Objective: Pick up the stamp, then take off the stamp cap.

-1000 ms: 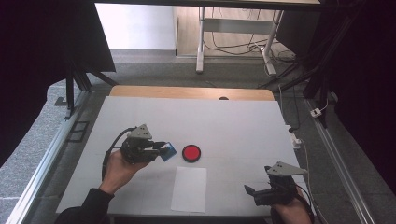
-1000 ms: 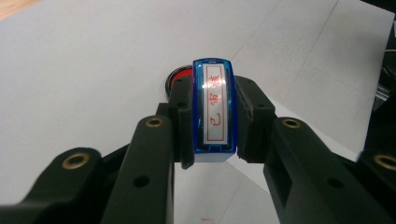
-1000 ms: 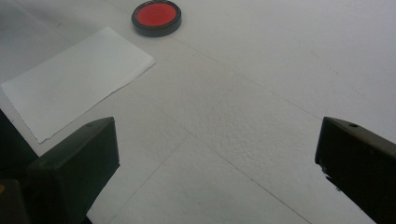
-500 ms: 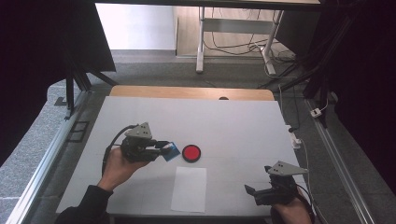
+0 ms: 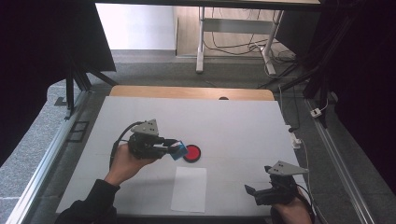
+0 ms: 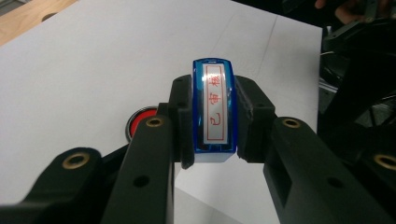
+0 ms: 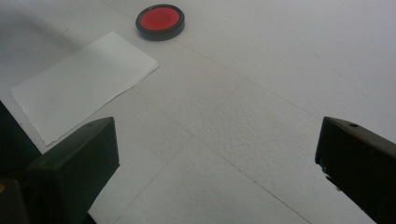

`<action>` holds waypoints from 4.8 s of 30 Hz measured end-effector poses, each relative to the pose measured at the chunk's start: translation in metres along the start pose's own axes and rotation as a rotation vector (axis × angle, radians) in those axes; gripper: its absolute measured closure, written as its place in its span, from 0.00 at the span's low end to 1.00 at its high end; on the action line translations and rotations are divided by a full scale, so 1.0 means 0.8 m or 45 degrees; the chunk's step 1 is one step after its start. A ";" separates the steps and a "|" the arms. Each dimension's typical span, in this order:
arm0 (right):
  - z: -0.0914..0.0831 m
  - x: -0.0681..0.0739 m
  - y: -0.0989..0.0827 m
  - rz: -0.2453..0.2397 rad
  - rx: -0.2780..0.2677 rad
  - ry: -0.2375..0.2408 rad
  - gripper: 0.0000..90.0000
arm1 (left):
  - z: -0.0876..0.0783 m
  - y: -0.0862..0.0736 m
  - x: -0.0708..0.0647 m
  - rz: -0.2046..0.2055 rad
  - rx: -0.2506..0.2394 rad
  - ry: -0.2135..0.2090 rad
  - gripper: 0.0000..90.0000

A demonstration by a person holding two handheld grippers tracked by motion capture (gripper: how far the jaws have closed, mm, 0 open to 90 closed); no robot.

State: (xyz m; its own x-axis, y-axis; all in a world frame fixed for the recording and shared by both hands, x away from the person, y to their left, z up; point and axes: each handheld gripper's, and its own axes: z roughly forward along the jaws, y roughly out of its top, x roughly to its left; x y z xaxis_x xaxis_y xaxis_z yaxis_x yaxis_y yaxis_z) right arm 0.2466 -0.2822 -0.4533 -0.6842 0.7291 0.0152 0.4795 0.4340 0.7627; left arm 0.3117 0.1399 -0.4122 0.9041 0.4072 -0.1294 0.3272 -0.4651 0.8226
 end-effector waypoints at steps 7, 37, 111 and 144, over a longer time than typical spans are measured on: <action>-0.001 0.002 0.001 0.003 -0.020 0.023 0.00 | 0.000 0.000 -0.009 0.010 -0.016 -0.034 0.78; 0.029 0.037 0.032 -0.182 -0.093 0.203 0.00 | -0.005 -0.011 -0.017 0.040 -0.027 -0.096 0.78; 0.156 0.095 0.115 -0.396 -0.110 0.866 0.70 | 0.011 -0.013 -0.014 0.319 -0.094 -0.361 0.78; 0.152 0.092 0.117 -0.349 -0.073 0.936 0.77 | 0.011 -0.015 -0.012 0.323 -0.125 -0.406 0.78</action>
State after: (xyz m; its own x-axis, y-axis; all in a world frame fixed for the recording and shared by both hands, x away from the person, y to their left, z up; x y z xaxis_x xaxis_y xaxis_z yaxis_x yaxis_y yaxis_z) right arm 0.3081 -0.1239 -0.4598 -0.9717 0.0537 0.2302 0.2253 0.5053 0.8330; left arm 0.3017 0.1346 -0.4259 0.9975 0.0183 -0.0686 0.0697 -0.4359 0.8973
